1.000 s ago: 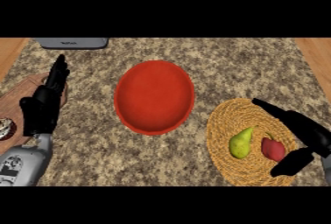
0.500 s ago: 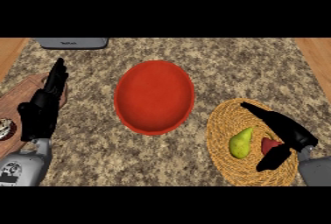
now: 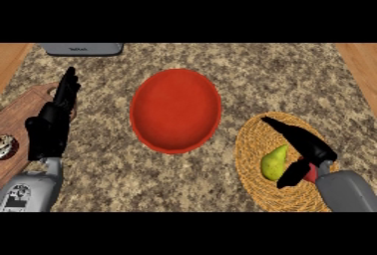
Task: Pick the pear from the placemat and place it in the bowl
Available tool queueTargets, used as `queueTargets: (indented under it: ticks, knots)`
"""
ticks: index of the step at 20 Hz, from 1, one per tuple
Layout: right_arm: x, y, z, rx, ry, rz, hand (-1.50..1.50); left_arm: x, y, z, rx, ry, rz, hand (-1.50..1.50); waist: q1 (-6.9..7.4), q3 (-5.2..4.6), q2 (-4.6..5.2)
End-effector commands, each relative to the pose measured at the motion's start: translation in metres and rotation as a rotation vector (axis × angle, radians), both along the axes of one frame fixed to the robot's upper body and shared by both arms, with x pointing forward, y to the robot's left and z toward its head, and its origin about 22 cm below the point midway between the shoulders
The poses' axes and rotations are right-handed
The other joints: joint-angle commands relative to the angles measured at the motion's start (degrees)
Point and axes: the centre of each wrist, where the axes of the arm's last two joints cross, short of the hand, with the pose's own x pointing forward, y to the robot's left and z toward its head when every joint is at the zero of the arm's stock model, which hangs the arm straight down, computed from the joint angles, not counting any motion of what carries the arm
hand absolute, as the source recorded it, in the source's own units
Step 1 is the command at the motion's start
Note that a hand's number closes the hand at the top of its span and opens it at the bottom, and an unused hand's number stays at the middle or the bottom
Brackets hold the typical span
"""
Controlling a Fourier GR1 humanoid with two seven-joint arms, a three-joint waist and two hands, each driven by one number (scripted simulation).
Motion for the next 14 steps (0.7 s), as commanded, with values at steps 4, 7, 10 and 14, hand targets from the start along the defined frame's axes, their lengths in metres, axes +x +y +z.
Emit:
queueTargets:
  ticks: [4,7,10,14]
  knots:
    - [-0.004,-0.013,-0.025,-0.076,-0.074,0.104,1.5,-0.012,0.015,0.009,-0.003,-0.013,-0.019,0.0,0.3,0.01,-0.03]
    - [0.01,-0.015,-0.023,-0.061,-0.09,0.094,1.5,-0.004,-0.007,0.012,0.018,0.001,0.0,0.0,0.01,0.0,-0.02]
    - [0.003,0.008,-0.042,-0.045,-0.111,0.105,1.5,0.006,0.01,-0.011,0.006,0.007,0.0,0.0,-0.09,-0.01,0.04]
    - [-0.011,0.013,-0.031,0.002,-0.135,0.111,1.5,0.007,-0.005,0.008,0.003,-0.004,-0.004,0.0,-0.28,-0.02,-0.06]
